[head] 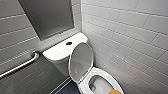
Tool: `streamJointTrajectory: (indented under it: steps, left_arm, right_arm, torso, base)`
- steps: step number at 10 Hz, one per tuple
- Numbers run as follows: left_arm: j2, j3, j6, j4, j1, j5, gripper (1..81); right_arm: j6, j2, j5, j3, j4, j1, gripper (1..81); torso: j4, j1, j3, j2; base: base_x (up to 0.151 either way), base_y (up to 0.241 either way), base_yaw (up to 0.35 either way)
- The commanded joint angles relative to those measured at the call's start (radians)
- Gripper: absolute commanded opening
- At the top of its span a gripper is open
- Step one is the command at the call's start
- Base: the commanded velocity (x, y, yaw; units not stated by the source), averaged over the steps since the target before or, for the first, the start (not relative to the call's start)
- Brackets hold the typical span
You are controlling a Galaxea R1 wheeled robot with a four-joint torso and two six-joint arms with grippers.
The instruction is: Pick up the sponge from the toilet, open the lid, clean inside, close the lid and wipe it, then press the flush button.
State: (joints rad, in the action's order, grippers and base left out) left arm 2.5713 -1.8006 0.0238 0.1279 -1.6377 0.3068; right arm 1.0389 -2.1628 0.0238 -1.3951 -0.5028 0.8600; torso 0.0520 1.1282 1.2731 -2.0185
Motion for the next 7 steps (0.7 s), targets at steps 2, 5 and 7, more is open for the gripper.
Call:
streamJointTrajectory:
  steps: [2,5,7]
  left_arm:
    - [-0.018,0.037,-0.004,0.021,-0.014,-0.068,81.1]
    - [-0.022,0.032,-0.005,0.021,-0.012,-0.068,81.1]
    - [-0.037,0.037,-0.004,0.021,-0.003,-0.063,81.1]
  right_arm:
    - [-0.002,0.166,0.048,0.044,-0.022,-0.017,1.0]
    - [-0.002,0.247,0.129,0.035,-0.022,0.052,1.0]
    - [-0.005,0.272,0.199,-0.022,-0.022,0.164,1.0]
  torso:
    - [0.000,0.000,0.000,0.000]
    - [0.000,0.000,0.000,0.000]
    - [0.000,0.000,0.000,0.000]
  base:
    - [0.000,0.000,0.000]
    - [0.000,0.000,0.000]
    - [0.000,0.000,0.000]
